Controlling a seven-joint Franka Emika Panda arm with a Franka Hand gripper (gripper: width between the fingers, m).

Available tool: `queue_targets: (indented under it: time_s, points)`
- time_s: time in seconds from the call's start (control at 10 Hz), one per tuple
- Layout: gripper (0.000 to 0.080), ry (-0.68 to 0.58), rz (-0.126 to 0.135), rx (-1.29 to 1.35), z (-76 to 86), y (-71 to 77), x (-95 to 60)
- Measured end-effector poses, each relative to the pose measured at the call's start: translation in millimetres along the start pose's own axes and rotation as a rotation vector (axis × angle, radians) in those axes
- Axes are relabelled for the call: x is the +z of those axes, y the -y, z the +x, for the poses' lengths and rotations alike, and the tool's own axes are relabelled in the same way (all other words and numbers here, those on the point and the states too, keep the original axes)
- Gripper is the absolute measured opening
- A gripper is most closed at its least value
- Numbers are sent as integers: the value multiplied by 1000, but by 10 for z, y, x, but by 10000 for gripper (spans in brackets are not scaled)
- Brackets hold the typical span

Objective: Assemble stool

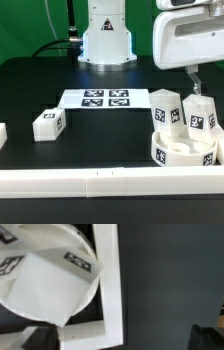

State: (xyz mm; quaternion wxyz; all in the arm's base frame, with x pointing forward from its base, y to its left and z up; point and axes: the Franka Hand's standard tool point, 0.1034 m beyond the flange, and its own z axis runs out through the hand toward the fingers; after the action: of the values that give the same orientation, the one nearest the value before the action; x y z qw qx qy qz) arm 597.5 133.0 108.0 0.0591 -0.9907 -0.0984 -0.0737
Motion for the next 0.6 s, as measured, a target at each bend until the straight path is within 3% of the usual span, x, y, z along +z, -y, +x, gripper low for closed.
queue_targets:
  time_s: [0.4, 0.6]
  points:
    - [649, 46, -15, -390, -65, -194, 68]
    - [649, 59, -21, -515, -95, -204, 112]
